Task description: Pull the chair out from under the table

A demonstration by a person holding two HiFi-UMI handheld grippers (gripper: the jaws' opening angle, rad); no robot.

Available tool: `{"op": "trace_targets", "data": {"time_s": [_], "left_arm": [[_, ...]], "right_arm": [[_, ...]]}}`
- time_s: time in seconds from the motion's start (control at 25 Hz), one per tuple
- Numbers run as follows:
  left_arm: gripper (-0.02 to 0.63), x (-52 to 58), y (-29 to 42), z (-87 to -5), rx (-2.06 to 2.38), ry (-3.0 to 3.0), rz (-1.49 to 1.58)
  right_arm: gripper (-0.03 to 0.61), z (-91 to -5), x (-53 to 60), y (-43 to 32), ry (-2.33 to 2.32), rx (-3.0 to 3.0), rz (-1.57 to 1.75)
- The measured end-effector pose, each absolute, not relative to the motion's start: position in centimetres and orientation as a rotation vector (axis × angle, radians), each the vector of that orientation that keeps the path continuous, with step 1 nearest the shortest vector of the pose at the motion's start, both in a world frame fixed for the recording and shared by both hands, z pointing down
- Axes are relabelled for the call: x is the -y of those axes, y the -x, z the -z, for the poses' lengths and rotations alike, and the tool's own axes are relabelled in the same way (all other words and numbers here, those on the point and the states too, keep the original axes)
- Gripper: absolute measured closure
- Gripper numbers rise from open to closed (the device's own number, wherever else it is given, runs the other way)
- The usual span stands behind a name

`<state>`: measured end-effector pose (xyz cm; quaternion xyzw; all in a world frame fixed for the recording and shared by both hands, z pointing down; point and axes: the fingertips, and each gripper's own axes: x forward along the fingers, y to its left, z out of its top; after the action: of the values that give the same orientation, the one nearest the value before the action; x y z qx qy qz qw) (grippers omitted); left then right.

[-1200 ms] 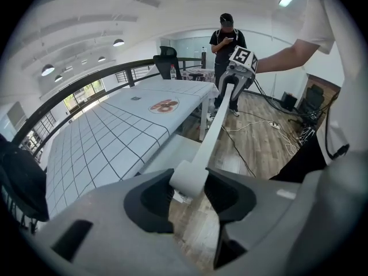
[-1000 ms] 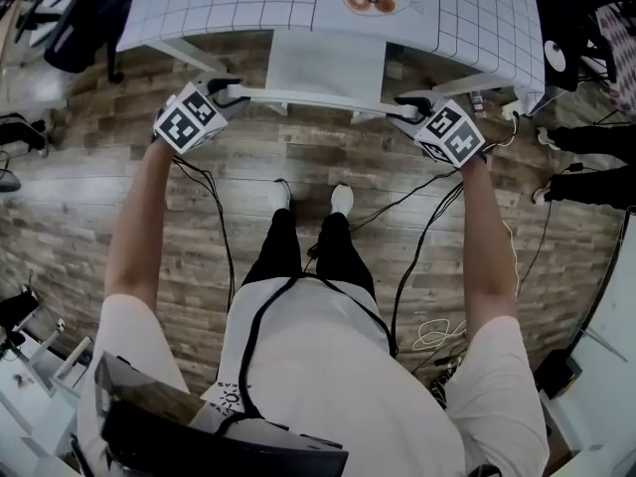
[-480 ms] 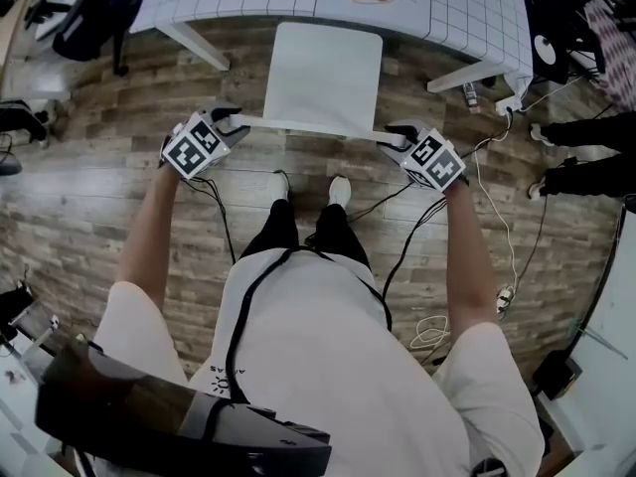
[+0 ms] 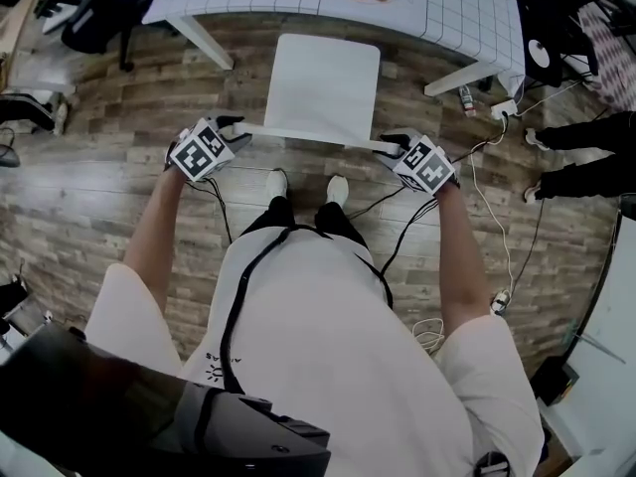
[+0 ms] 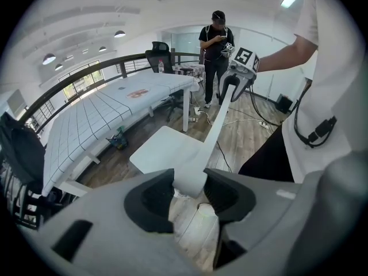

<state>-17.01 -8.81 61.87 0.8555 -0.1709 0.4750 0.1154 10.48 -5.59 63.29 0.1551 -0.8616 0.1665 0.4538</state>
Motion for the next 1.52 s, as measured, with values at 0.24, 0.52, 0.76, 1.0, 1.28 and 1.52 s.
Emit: {"op": "trace_targets", "data": {"time_s": [0.24, 0.52, 0.76, 1.0, 1.28, 1.52], "left_arm": [[0.453, 6.9, 17.2, -61.5, 0.511, -2.492, -1.394], [0.453, 5.0, 17.6, -61.6, 0.523, -2.476, -1.376], [0.453, 3.9, 17.6, -61.3, 0.513, -2.471, -1.374], [0.453, 2.1, 17.7, -61.0, 0.517, -2.468, -1.356], [0.453, -0.2, 18.1, -60.7, 0.526, -2.45, -1.308], [0.453, -2.1, 18.0, -60.6, 0.471, -2.446, -1.335]], "right_arm": [[0.422, -63.2, 3.6, -10.4, -0.374, 2.115, -0.417], [0.422, -63.1, 1.9, -10.2, -0.362, 2.116, -0.424], [0.422, -63.0, 0.8, -10.2, -0.351, 2.111, -0.435], [0.421, -63.1, -1.2, -9.9, -0.342, 2.104, -0.441], [0.42, -63.0, -3.6, -9.4, -0.334, 2.106, -0.459], [0.42, -63.0, -5.5, -9.4, -0.312, 2.098, -0.468]]}}
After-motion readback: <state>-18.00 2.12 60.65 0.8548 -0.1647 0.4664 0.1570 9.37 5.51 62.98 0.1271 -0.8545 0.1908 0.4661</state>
